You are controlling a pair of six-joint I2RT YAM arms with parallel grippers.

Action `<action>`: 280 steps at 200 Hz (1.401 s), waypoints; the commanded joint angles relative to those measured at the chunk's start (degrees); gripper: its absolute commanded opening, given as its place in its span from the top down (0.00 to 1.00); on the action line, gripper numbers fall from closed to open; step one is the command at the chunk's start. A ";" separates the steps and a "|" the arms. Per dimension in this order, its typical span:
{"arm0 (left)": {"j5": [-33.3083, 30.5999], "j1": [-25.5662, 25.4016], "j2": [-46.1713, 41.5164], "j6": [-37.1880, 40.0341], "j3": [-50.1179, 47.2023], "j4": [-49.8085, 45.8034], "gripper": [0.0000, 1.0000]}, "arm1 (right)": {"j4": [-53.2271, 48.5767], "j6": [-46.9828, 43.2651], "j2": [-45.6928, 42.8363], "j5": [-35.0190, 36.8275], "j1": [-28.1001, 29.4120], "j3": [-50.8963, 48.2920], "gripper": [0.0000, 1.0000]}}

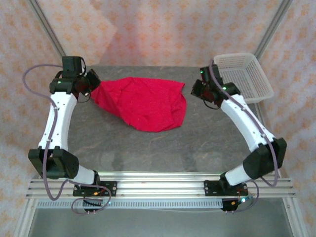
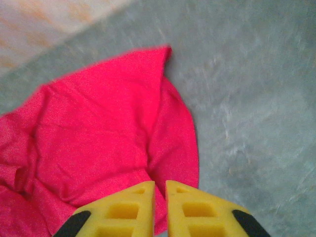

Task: Fold the inside-out t-shirt
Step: Turn over the T-shirt at the center of the table.

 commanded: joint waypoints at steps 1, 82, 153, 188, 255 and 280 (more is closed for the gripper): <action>0.65 0.30 -2.09 -0.57 -3.89 2.09 1.00 | 4.74 -0.09 4.95 -2.44 3.11 -2.50 0.70; 0.44 0.29 -3.79 -0.21 -13.60 5.08 1.00 | 12.37 0.82 26.22 -10.52 6.97 0.73 0.44; 0.62 0.28 -3.26 -0.05 -14.86 5.81 1.00 | 20.46 7.94 29.34 -16.09 7.83 -1.22 0.47; 0.75 0.30 -3.00 0.05 -14.79 5.90 1.00 | 21.85 9.37 29.46 -16.79 8.30 -1.73 0.54; 0.62 0.27 -2.98 0.38 -14.43 5.46 1.00 | 18.28 6.28 30.70 -14.31 8.39 -1.38 0.48; 0.98 0.30 -2.76 0.14 -14.31 5.63 1.00 | 18.45 6.12 31.51 -14.28 8.39 -1.31 0.55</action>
